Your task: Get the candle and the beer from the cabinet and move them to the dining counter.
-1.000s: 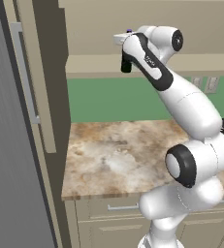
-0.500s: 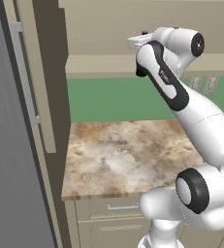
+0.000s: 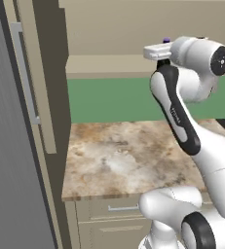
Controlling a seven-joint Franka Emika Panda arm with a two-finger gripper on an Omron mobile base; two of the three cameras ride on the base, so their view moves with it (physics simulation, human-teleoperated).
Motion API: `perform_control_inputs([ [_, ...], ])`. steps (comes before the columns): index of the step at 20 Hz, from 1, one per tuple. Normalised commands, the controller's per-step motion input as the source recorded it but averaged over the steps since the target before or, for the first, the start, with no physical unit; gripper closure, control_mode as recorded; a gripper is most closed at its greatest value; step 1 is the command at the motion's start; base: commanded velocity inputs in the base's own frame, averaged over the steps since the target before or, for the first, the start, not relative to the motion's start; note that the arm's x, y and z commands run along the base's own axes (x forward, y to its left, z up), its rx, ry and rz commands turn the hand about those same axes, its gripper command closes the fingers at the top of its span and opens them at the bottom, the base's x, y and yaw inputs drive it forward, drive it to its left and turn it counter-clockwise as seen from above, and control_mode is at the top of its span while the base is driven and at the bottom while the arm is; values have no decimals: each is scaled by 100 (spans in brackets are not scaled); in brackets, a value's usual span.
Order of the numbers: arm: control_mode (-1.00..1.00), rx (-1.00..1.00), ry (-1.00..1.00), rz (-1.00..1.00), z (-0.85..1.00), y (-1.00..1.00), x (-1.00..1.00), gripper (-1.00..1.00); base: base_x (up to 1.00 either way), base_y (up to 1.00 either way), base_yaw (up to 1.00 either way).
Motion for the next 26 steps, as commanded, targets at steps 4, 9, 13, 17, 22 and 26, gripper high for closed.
perform_control_inputs([
  [4,-100,0,0,-16,0,-28,-100,100,0,0,0],
  [9,-100,0,7,-11,5,-43,-99,100,0,0,0],
  [13,-100,0,8,-9,0,-33,-96,100,0,0,0],
  [17,-100,0,11,-4,0,-33,-94,100,0,0,0],
  [22,-100,-4,16,-3,0,0,-46,100,0,0,0],
  [26,-100,-4,8,0,0,3,-3,100,0,0,0],
])
